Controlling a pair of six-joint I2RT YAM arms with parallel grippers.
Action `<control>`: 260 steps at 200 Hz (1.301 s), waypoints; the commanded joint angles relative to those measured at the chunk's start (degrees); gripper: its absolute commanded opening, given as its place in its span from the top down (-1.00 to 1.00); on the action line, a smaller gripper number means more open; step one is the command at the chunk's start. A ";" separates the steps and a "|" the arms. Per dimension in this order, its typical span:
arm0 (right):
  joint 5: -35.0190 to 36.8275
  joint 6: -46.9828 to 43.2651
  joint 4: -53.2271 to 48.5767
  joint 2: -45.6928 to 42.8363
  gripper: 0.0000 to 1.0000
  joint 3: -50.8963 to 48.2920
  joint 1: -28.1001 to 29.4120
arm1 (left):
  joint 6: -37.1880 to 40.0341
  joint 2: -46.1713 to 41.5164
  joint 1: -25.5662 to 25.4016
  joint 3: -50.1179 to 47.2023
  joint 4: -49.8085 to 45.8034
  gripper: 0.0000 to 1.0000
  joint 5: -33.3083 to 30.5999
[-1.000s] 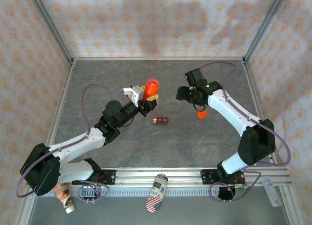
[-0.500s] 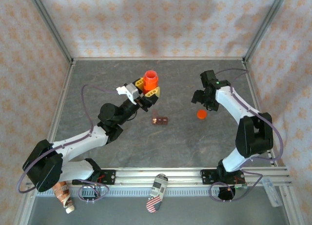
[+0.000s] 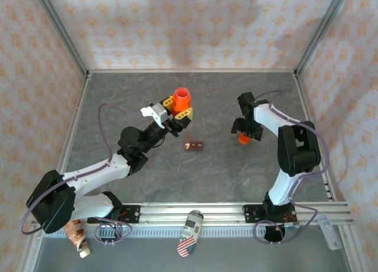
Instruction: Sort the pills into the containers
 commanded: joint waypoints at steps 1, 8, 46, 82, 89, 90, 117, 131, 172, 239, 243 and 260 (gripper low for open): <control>1.79 -1.20 0.90 1.83 -0.59 -0.57 -0.65 | 1.79 -1.50 -0.63 -0.75 1.29 1.00 0.40; 1.79 -1.33 1.09 2.17 -0.57 -0.58 -0.76 | 1.71 -1.43 -0.63 -0.94 1.39 1.00 0.24; 1.55 -1.55 2.10 3.52 -0.50 -0.91 -0.94 | 1.44 -1.40 -0.63 -1.30 0.94 1.00 -0.02; 1.55 -1.59 2.75 3.28 -0.38 -1.49 -1.10 | 1.21 -1.50 -0.63 -1.82 0.81 1.00 -0.06; 1.53 -1.60 2.87 3.15 -0.35 -1.54 -1.09 | 1.17 -1.50 -0.63 -1.98 0.81 1.00 -0.13; 1.50 -1.56 2.89 3.17 -0.34 -1.54 -1.09 | 1.17 -1.54 -0.59 -1.99 0.81 1.00 -0.17; 0.96 -1.69 3.02 2.97 -0.16 -1.69 -1.09 | 1.17 -1.80 -0.59 -2.36 0.31 1.00 -0.20; 0.71 -1.95 3.10 2.45 0.00 -1.93 -1.09 | 1.18 -1.91 -0.58 -2.61 -0.15 1.00 -0.16; -2.97 -1.93 2.79 -1.65 0.21 -2.53 -1.10 | 0.43 -0.52 -0.72 -4.63 1.45 1.00 -2.20; -9.07 -2.14 -5.06 -13.01 0.21 7.11 5.51 | 2.13 5.83 -1.46 -8.57 6.94 1.00 -4.09; -9.16 -2.40 -5.92 -13.31 0.21 8.43 6.14 | 2.37 6.14 -1.55 -8.72 7.11 1.00 -4.10; -9.68 -3.28 -9.54 -13.83 0.21 14.70 8.65 | 3.35 7.40 -2.04 -8.99 7.43 1.00 -4.43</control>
